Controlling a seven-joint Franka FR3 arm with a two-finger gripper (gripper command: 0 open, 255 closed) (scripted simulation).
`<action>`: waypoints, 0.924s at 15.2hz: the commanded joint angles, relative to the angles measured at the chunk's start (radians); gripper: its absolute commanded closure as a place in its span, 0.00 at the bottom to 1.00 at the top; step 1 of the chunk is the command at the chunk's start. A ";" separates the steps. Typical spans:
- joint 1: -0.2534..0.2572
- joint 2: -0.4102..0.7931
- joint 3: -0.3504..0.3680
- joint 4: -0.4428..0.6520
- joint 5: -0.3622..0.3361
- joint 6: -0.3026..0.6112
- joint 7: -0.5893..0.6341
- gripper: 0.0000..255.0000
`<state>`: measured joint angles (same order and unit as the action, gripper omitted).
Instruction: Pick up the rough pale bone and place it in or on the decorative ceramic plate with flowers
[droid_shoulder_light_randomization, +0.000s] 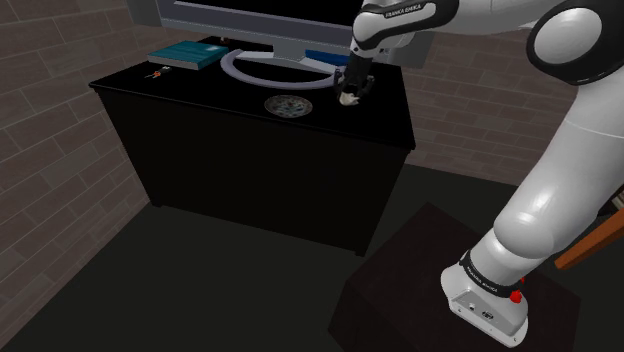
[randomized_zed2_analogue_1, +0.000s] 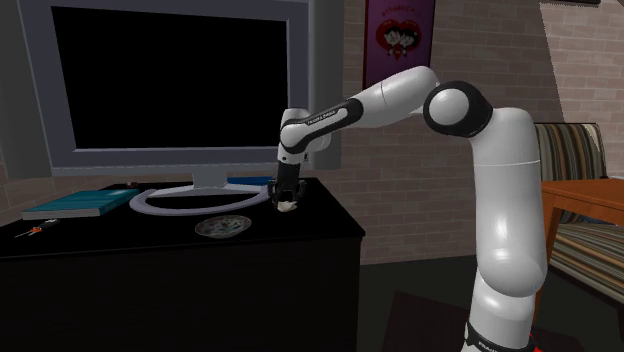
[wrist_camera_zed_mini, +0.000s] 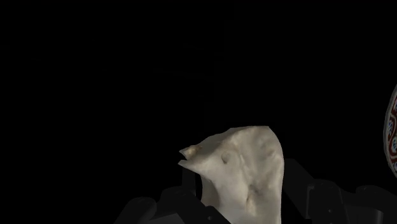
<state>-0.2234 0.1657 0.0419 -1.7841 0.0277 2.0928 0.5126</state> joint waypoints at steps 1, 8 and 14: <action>-0.001 -0.006 -0.001 0.020 0.000 -0.026 -0.001 1.00; -0.001 -0.017 -0.001 0.099 0.000 -0.117 0.002 1.00; 0.051 0.046 0.031 0.212 -0.023 -0.165 0.092 1.00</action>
<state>-0.1852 0.2015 0.0655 -1.5843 0.0096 1.9296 0.5816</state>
